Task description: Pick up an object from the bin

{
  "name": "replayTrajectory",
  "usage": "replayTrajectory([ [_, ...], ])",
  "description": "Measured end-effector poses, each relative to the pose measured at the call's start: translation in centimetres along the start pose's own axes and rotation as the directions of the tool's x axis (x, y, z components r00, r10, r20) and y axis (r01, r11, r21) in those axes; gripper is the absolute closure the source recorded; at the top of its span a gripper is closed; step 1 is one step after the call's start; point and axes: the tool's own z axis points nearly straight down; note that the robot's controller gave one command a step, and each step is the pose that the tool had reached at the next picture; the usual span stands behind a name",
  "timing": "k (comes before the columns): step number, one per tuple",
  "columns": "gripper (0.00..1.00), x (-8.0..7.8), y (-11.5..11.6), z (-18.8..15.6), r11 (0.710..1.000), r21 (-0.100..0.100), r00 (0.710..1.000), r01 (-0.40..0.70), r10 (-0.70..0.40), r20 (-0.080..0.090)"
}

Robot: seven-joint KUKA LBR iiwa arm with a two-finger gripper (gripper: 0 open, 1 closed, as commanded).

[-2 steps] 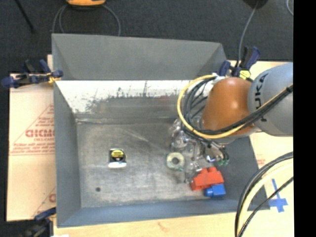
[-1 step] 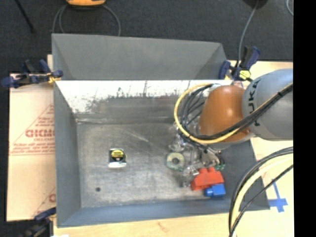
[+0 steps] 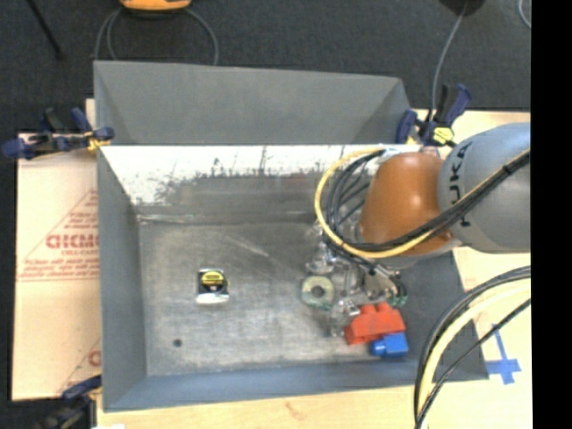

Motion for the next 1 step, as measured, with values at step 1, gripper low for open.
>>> replayTrajectory([
  [1,1.00,-0.28,-0.11,-0.20,1.000,0.002,1.000,-0.002,0.002,0.009],
])
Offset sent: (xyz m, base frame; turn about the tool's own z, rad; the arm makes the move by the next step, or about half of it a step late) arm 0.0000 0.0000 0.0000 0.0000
